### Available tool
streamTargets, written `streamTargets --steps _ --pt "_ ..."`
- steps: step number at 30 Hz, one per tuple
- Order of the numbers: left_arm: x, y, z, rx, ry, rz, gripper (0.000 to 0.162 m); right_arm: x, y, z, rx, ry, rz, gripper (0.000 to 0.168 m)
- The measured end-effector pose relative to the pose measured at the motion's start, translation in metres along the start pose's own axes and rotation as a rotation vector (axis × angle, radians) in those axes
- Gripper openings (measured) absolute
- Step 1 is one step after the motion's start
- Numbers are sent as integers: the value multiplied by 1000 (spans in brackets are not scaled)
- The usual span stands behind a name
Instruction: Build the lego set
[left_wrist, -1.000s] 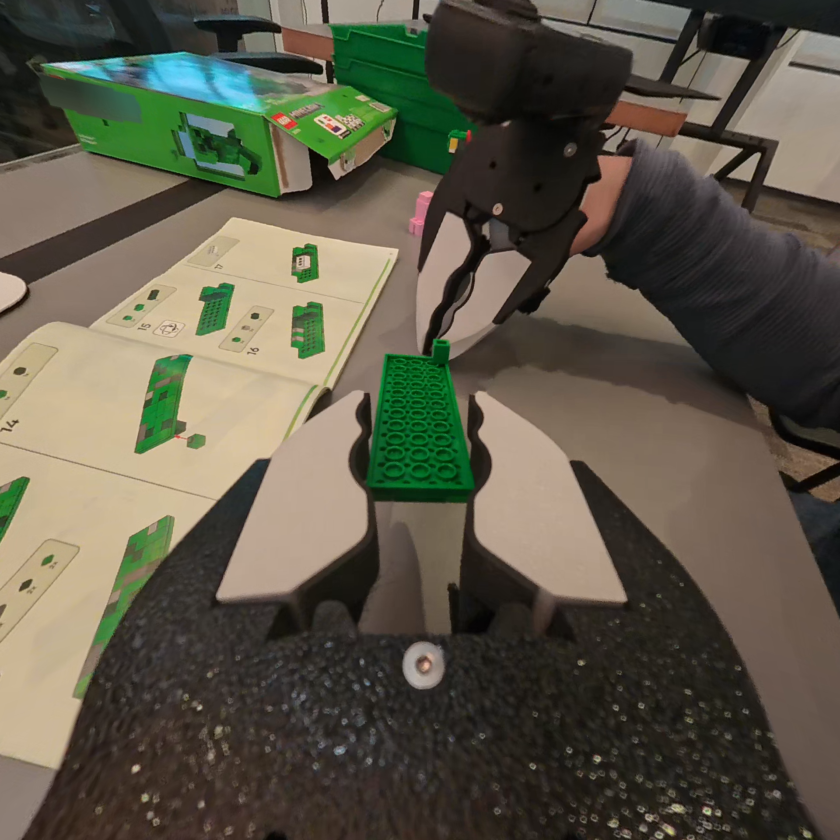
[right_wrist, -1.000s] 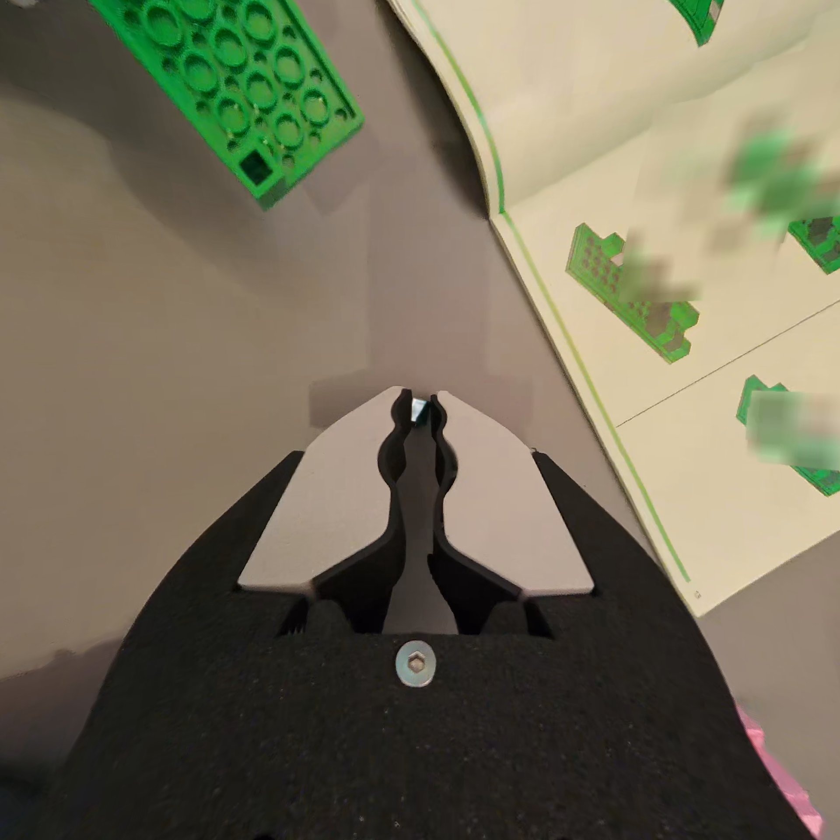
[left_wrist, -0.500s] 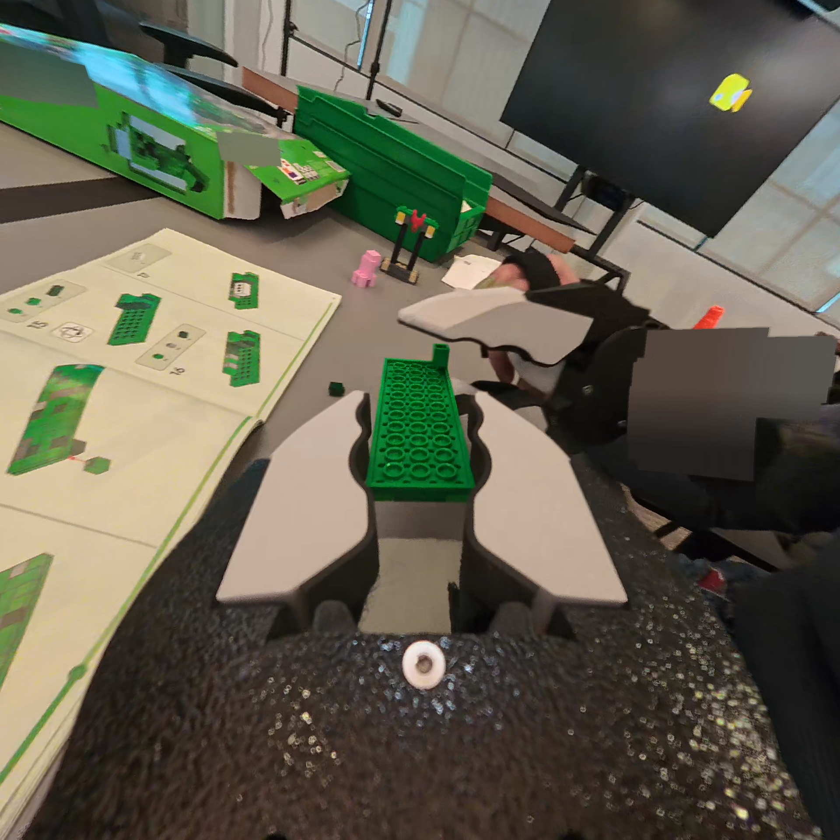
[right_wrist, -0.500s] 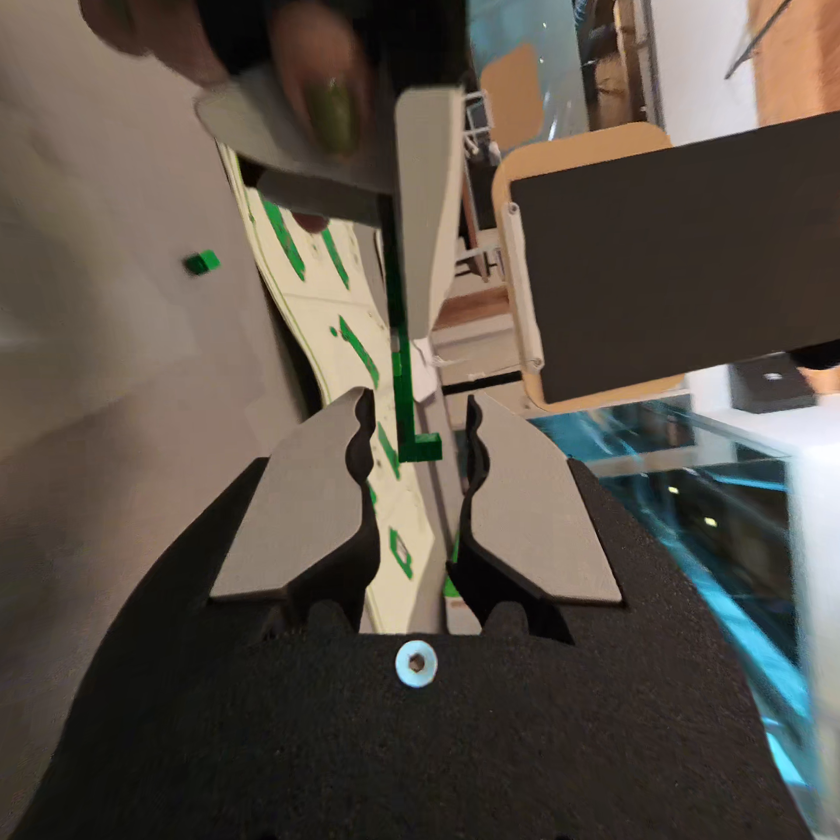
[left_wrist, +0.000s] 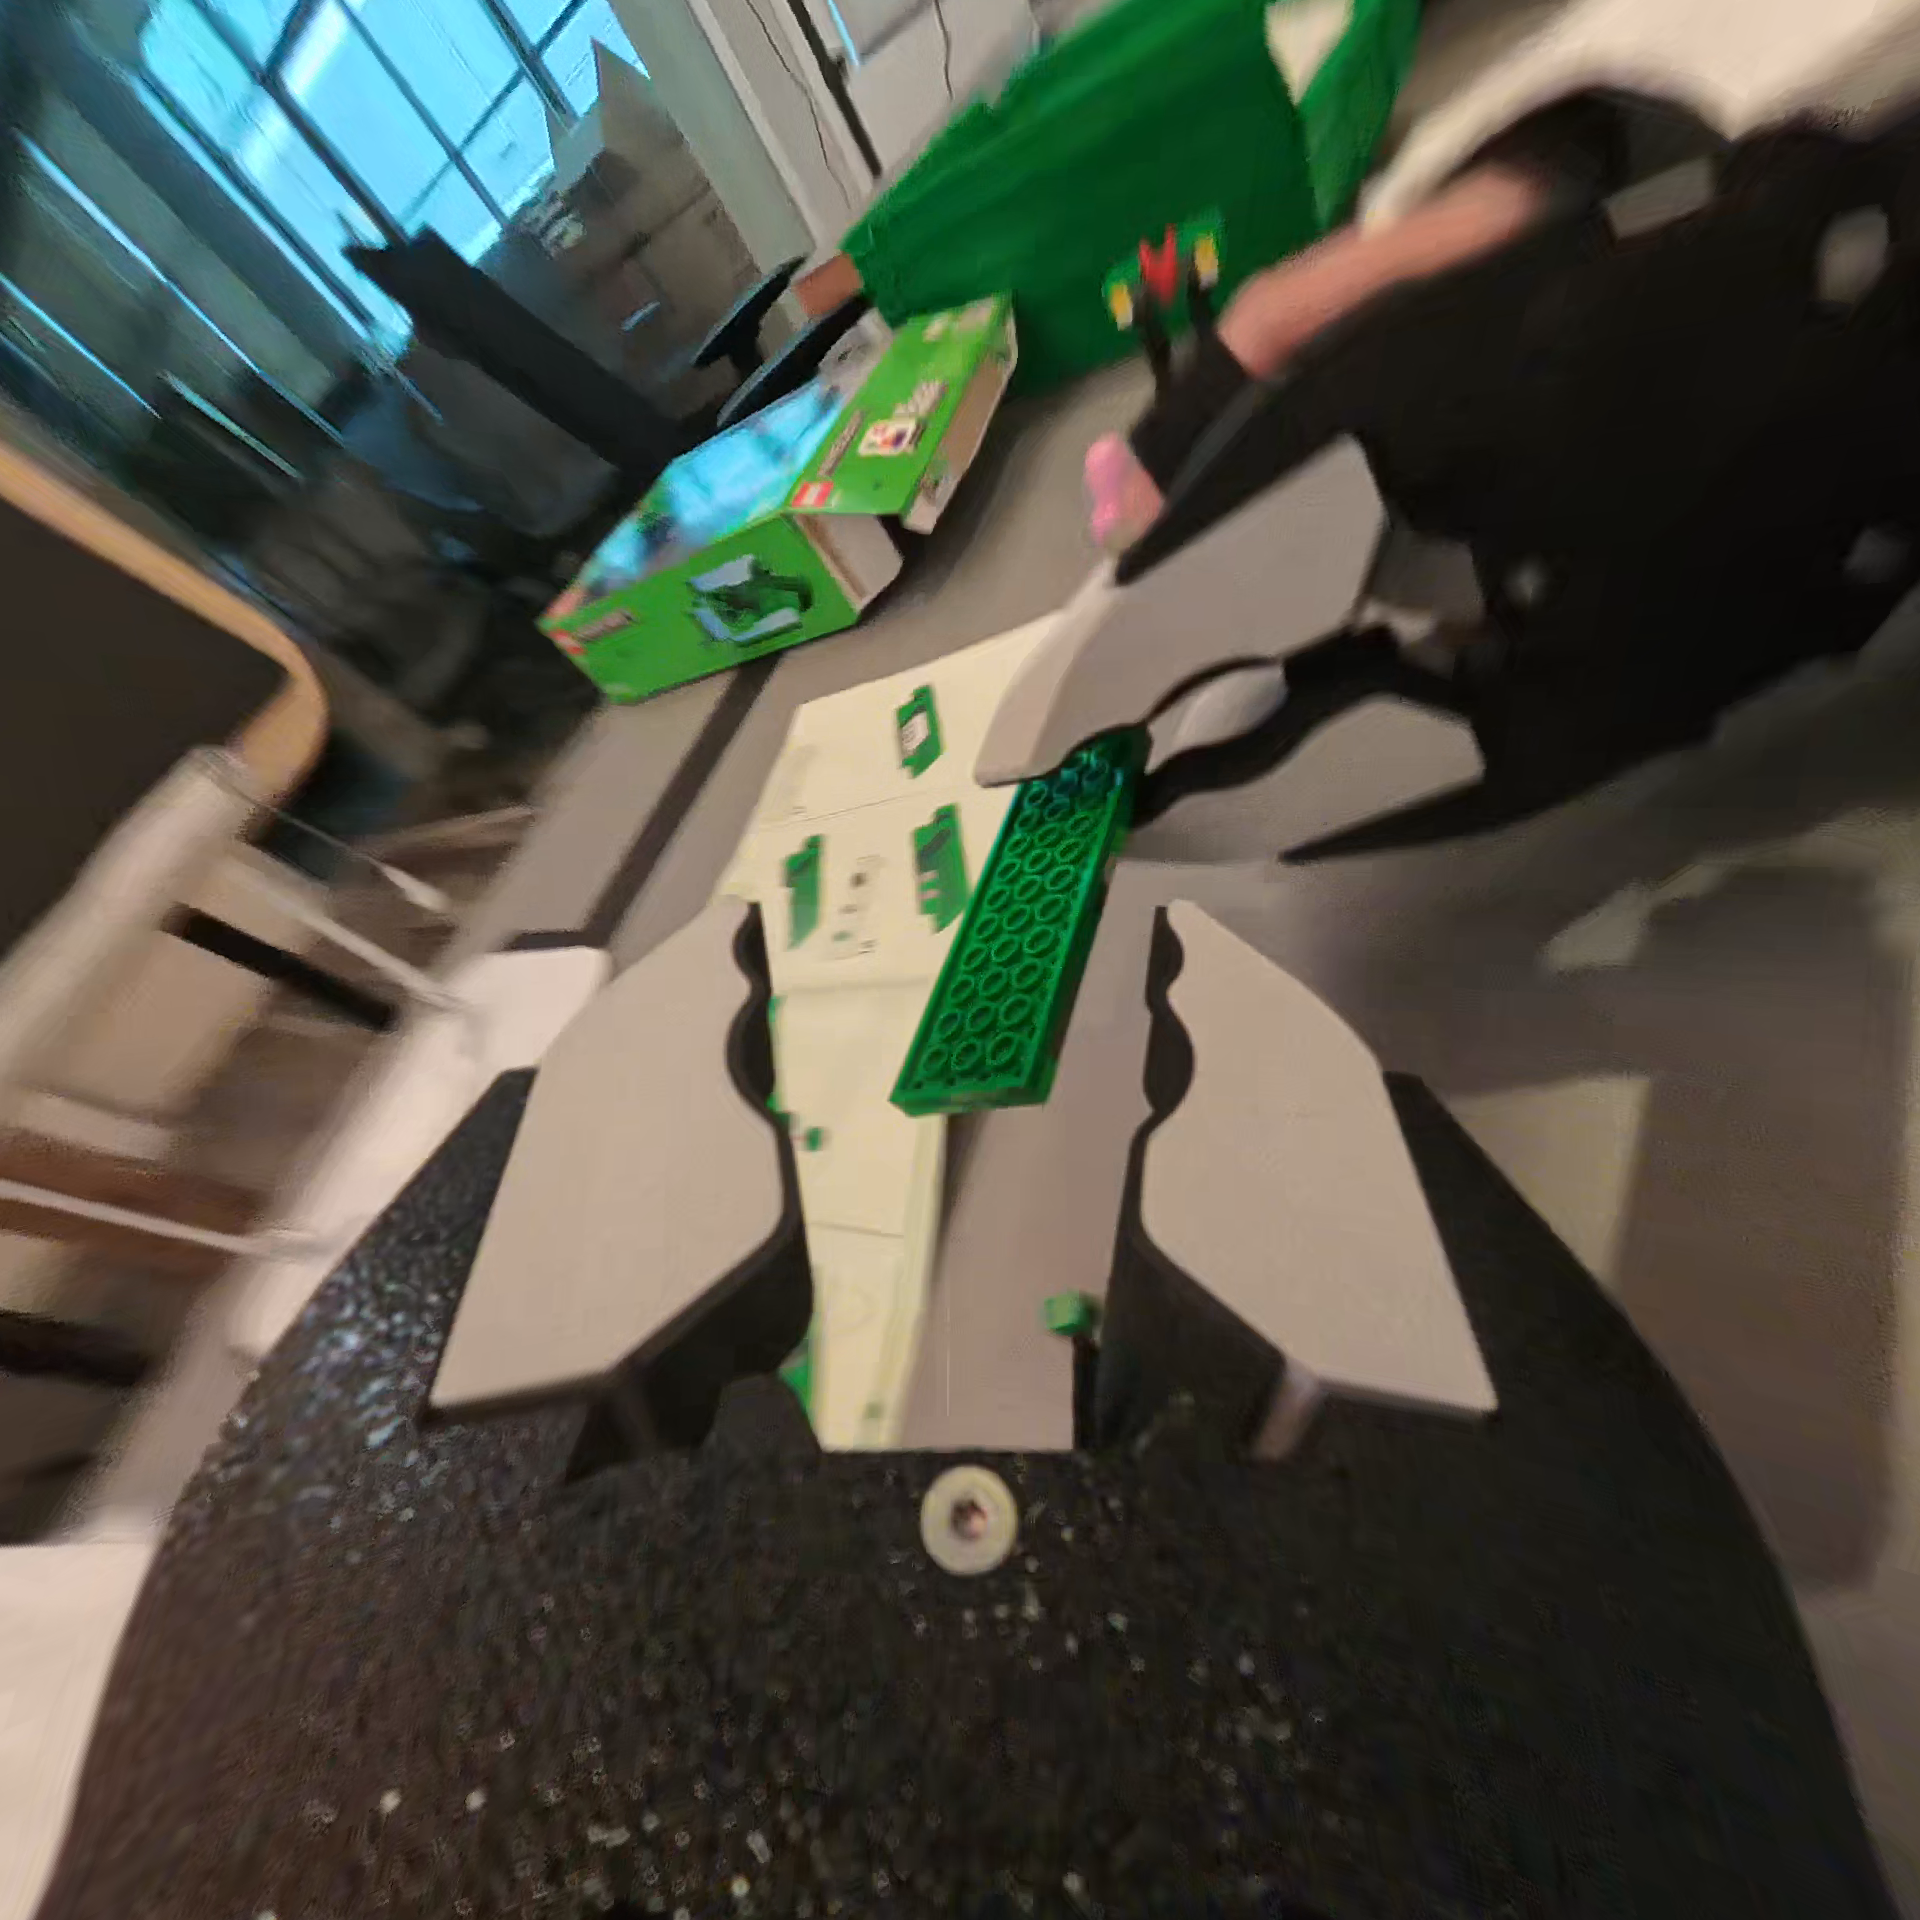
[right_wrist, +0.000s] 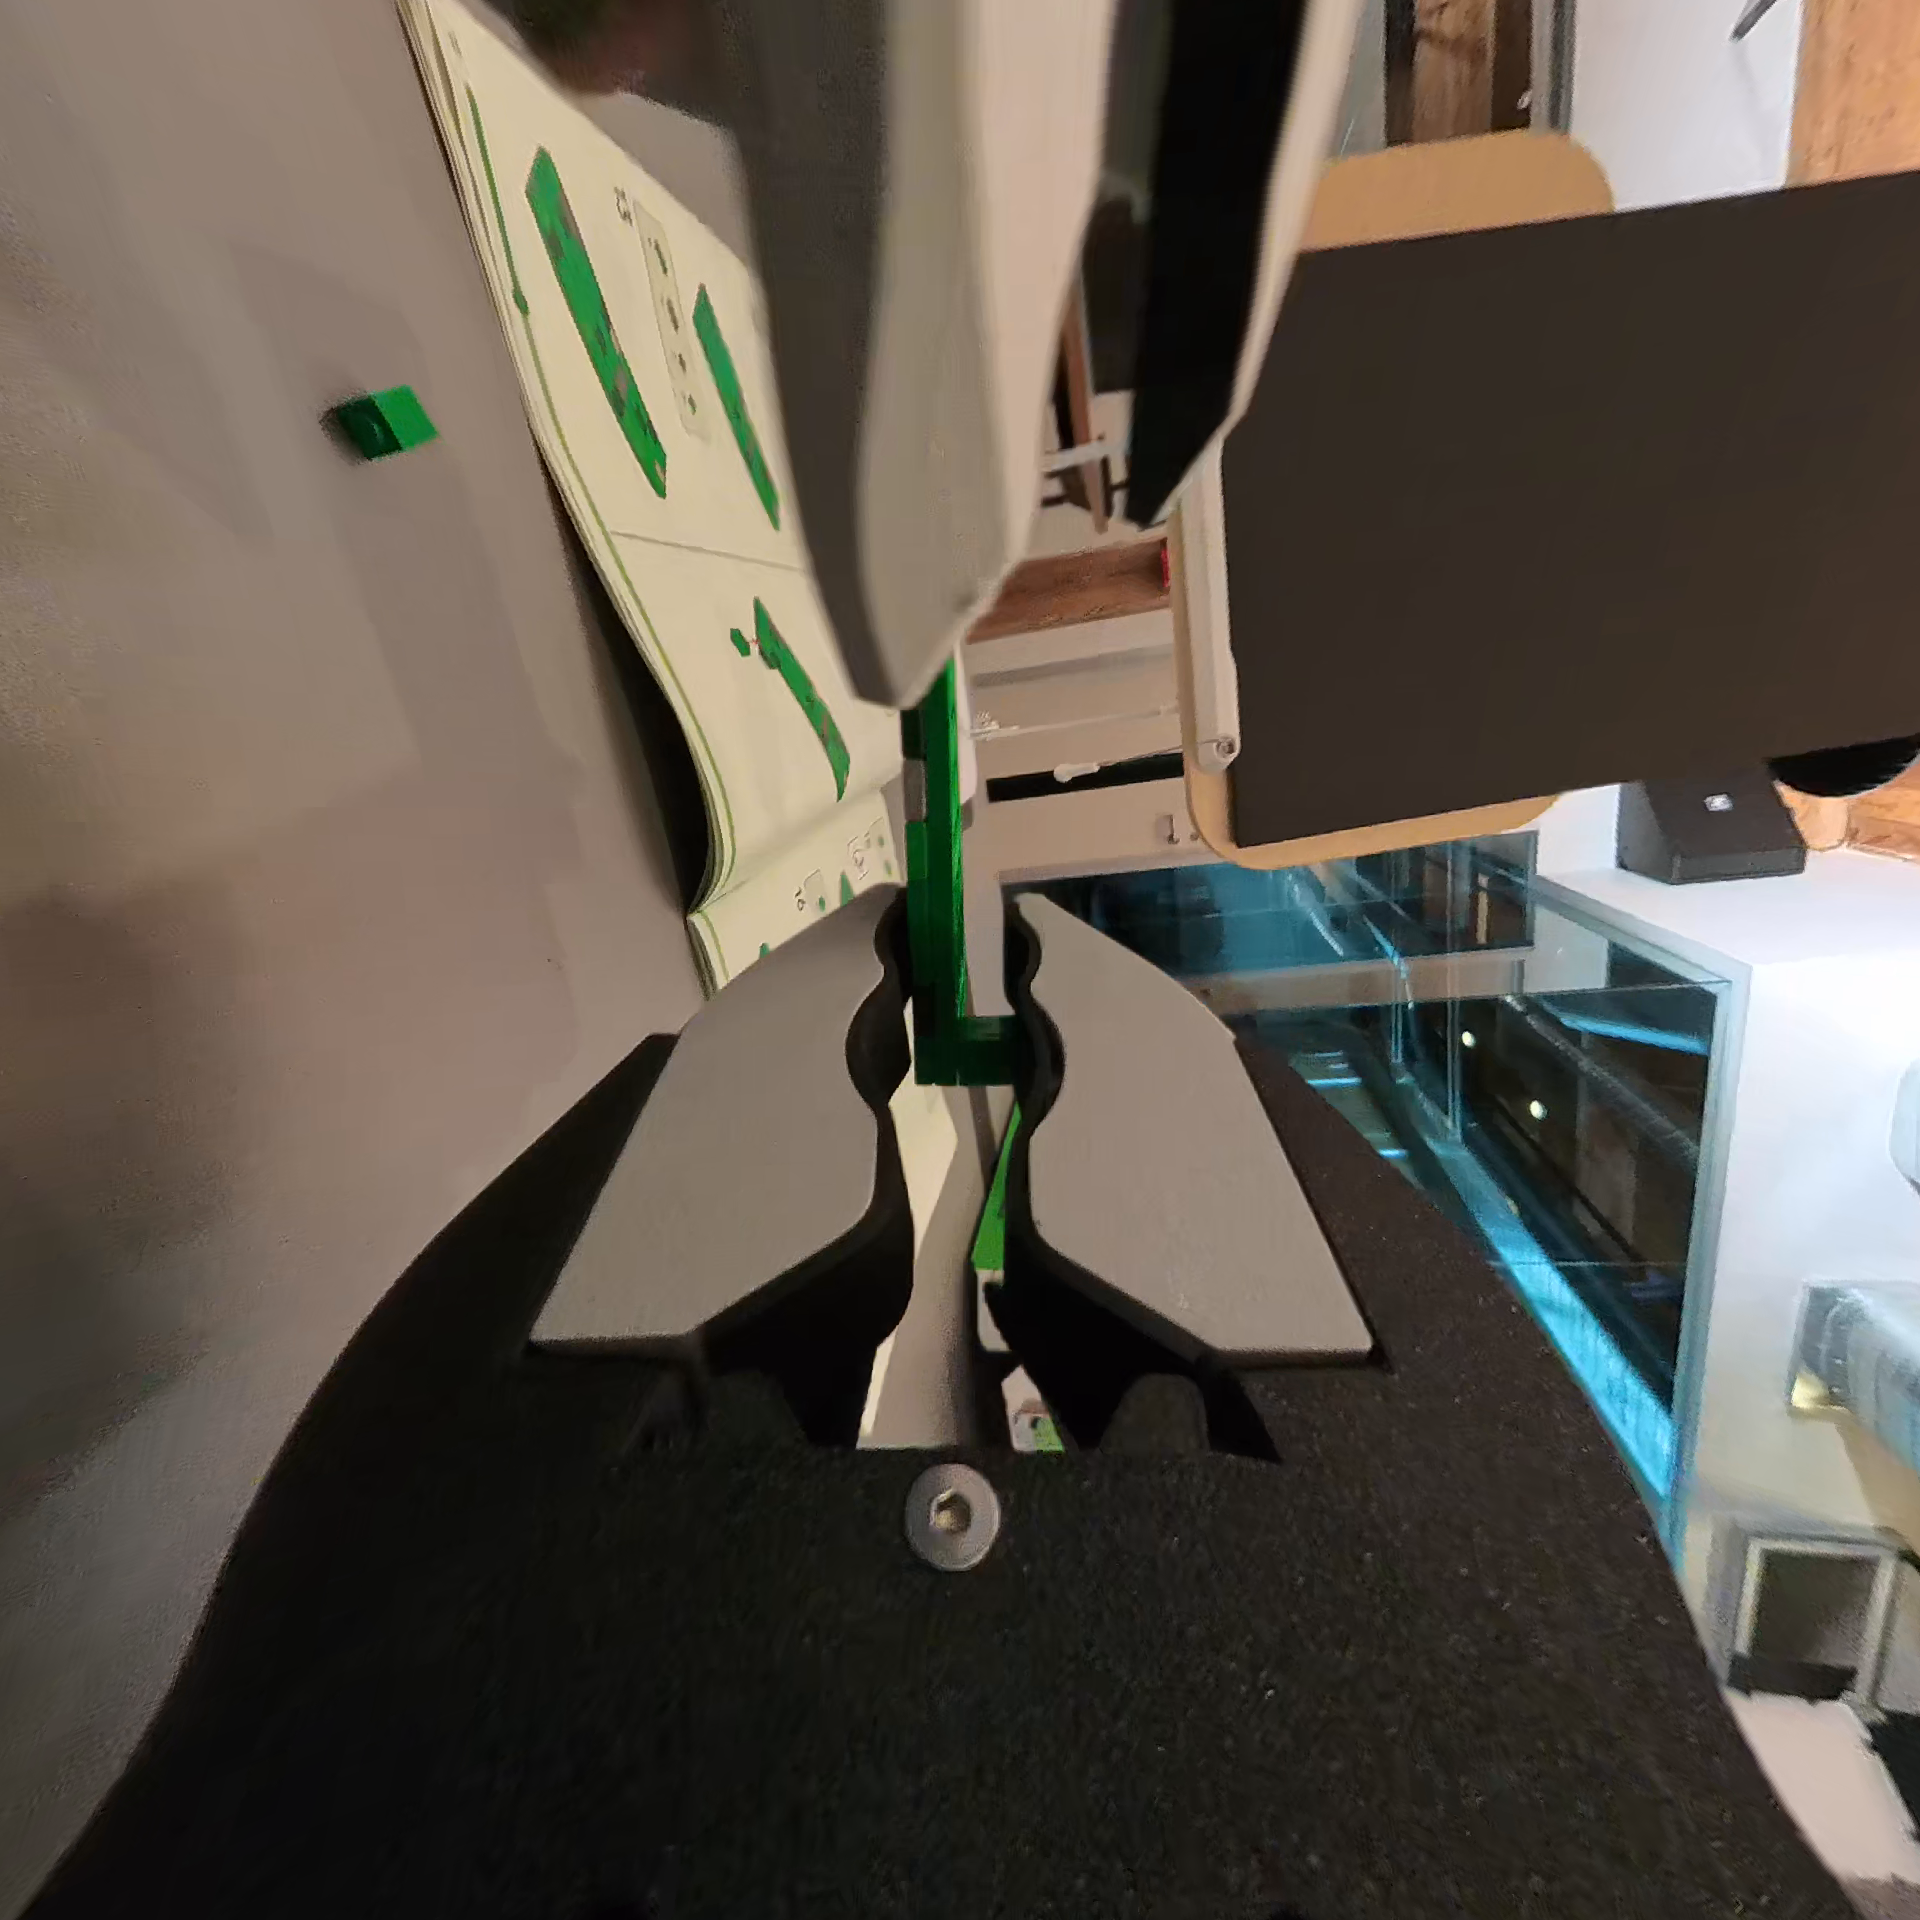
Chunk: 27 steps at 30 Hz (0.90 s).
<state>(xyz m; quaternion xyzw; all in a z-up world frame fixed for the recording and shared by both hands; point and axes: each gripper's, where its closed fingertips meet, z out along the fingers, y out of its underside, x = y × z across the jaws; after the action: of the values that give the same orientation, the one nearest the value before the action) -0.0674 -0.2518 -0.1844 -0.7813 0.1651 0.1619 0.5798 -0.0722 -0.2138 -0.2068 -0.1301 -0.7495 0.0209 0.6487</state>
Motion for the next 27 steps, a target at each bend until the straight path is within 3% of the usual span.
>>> streamTargets --steps 4,5,6,7,12,15,21,25,27 --pt "8 9 13 -210 -115 531 40 -5 3 6 -38 -46 32 15" --pt "10 11 17 -237 -135 620 32 -5 1 6 -33 -56 45 15" --pt "13 10 20 -230 -142 661 10 -6 1 6 -35 -64 50 15" --pt "13 10 22 -232 -154 674 7 -6 1 6 -28 -60 62 15" --pt "18 11 26 -196 -95 515 6 -1 0 -8 98 -119 260 42" --pt "22 10 23 -156 -13 428 6 -6 0 -15 184 -182 315 39" --pt "28 10 19 -122 63 418 6 -5 -3 -25 252 -202 316 26" --pt "18 10 20 -114 5 387 14 -4 -1 -26 246 -198 309 20" --pt "8 12 22 -143 -56 404 31 -4 -1 -25 241 -197 306 20"
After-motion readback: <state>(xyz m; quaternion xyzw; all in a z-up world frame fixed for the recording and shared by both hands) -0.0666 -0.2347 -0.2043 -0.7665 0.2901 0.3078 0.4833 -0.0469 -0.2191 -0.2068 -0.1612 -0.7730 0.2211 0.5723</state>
